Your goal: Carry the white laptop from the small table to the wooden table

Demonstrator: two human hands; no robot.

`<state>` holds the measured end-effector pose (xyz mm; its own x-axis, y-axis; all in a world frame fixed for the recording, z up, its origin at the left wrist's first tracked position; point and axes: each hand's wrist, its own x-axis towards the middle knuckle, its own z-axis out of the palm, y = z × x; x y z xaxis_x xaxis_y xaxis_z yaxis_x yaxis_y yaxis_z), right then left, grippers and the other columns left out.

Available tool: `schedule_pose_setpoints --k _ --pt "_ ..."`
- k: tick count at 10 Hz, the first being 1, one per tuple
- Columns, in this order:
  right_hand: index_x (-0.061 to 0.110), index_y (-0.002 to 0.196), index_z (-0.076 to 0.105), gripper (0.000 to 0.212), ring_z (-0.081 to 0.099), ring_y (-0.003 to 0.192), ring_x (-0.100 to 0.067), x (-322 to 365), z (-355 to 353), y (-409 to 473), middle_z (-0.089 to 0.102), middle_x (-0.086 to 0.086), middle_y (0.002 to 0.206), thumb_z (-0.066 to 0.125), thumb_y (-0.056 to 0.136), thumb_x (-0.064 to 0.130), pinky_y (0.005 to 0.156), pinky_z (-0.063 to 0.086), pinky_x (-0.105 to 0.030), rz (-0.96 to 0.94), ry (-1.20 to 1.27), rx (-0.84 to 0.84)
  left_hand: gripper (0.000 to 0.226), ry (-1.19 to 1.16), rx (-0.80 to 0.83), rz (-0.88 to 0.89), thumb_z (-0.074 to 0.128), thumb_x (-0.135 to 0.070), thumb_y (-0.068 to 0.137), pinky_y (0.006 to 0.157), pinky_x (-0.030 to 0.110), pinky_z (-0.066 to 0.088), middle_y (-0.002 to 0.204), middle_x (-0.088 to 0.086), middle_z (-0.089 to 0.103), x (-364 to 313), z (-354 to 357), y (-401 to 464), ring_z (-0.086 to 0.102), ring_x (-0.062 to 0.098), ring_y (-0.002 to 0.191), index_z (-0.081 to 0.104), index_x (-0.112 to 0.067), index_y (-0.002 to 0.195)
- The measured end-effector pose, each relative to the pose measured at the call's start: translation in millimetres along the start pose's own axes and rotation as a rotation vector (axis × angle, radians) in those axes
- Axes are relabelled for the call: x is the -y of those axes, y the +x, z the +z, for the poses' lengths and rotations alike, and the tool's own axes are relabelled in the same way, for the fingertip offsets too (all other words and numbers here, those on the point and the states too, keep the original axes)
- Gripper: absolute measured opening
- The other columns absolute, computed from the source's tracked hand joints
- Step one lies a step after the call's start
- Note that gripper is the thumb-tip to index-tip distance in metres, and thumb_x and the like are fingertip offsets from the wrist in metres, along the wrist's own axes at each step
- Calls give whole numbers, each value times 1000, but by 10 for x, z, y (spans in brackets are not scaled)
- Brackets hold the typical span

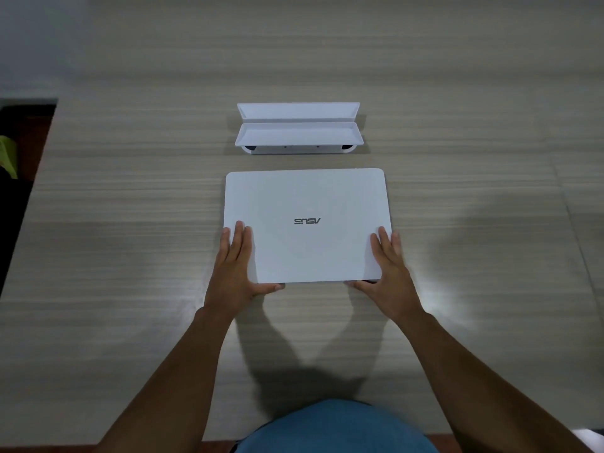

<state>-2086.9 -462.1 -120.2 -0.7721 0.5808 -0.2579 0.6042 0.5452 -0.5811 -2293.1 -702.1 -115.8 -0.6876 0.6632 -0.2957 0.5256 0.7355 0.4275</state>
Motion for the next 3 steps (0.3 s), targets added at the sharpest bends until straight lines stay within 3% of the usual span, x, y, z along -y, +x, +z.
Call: schedule_pose_setpoints --k 2,3 --pt "14 159 8 105 -16 153 -17 76 -81 -71 -6 6 168 76 82 37 123 6 -34 16 -1 74 129 -31 -36 -54 70 -70 66 119 42 -2 163 -1 -15 -161 17 -183 -19 20 148 -6 -16 155" --pt "10 157 22 93 14 154 -21 204 -206 -249 20 -4 165 77 83 25 120 19 -28 74 105 -38 111 -61 -111 99 63 -60 80 120 40 2 164 1 -12 -280 163 -539 -16 16 149 -5 -15 155"
